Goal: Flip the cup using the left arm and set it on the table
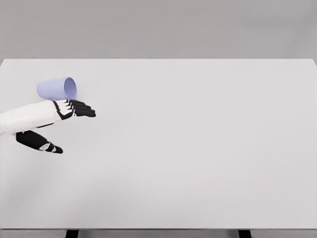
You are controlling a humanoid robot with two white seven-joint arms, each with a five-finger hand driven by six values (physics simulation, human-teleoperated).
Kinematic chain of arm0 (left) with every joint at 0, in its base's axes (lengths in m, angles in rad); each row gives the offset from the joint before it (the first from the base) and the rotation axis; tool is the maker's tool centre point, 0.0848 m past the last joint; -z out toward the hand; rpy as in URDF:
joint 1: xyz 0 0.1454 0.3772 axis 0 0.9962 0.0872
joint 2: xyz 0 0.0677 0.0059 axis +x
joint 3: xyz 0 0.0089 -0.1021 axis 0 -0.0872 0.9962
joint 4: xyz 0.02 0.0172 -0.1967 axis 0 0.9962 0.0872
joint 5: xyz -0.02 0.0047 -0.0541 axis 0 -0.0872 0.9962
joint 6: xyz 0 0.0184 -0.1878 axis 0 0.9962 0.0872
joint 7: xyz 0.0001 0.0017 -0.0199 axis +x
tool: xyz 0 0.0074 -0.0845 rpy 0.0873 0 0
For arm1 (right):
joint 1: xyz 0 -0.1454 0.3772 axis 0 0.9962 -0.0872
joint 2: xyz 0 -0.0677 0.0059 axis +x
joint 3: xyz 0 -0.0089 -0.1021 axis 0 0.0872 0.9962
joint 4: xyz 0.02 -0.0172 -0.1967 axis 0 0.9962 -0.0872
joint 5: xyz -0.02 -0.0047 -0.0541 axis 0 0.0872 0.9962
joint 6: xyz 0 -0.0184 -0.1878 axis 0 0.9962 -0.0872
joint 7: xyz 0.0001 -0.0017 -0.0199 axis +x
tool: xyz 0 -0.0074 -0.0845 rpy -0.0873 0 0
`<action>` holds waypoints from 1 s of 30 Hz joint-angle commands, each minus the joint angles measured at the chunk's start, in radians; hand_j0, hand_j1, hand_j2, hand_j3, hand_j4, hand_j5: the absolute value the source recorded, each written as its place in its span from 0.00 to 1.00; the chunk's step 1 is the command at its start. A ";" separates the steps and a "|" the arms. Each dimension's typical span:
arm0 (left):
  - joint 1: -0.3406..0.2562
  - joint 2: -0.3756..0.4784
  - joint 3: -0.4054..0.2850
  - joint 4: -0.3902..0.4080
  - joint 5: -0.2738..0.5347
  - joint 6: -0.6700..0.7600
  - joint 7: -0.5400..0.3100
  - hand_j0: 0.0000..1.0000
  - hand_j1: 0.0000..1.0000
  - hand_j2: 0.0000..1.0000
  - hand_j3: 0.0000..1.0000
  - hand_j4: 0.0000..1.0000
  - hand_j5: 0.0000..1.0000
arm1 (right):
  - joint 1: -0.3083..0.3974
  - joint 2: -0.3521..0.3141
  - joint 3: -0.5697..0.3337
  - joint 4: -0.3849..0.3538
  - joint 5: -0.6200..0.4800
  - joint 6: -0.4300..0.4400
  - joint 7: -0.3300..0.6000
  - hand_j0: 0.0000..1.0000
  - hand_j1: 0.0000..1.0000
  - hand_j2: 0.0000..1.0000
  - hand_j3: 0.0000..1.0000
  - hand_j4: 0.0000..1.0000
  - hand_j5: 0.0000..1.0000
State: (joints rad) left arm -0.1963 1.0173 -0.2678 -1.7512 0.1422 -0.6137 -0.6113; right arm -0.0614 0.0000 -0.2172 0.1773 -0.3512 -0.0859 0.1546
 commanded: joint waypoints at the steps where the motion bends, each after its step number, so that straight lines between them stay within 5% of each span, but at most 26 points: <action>1: 0.000 0.001 -0.005 0.001 0.007 0.003 0.000 1.00 1.00 1.00 1.00 1.00 1.00 | 0.000 0.000 -0.005 0.001 0.000 0.000 -0.001 1.00 1.00 1.00 1.00 1.00 1.00; 16: -0.015 -0.043 0.053 0.027 -0.009 0.003 0.000 1.00 1.00 1.00 1.00 1.00 1.00 | 0.002 0.000 0.004 0.001 0.000 0.000 -0.001 1.00 1.00 1.00 1.00 1.00 1.00; 17: -0.018 -0.039 0.051 0.030 -0.039 0.021 0.000 1.00 1.00 1.00 1.00 1.00 1.00 | 0.002 0.000 0.004 0.001 0.000 0.000 -0.001 1.00 1.00 1.00 1.00 1.00 1.00; 19: -0.014 -0.039 0.038 0.050 -0.088 0.311 0.000 1.00 1.00 1.00 1.00 1.00 1.00 | 0.002 0.000 0.004 0.001 0.000 0.000 -0.001 1.00 1.00 1.00 1.00 1.00 1.00; 21: -0.054 -0.049 0.016 0.104 -0.090 0.470 0.000 1.00 1.00 1.00 1.00 1.00 1.00 | 0.002 0.000 0.006 0.001 0.000 0.000 -0.001 1.00 1.00 1.00 1.00 1.00 1.00; 25: -0.170 -0.112 0.009 0.236 -0.092 0.476 0.000 1.00 1.00 1.00 1.00 1.00 1.00 | 0.002 0.000 0.006 0.001 0.000 0.000 -0.001 1.00 1.00 1.00 1.00 1.00 1.00; 30: -0.247 -0.203 -0.071 0.272 -0.173 0.480 0.000 1.00 1.00 1.00 1.00 1.00 1.00 | 0.002 0.000 0.004 0.001 0.000 0.000 -0.001 1.00 1.00 1.00 1.00 1.00 1.00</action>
State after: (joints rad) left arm -0.4571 0.8499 -0.3109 -1.5053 -0.0087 -0.1435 -0.6110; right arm -0.0598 0.0000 -0.2131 0.1779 -0.3514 -0.0859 0.1532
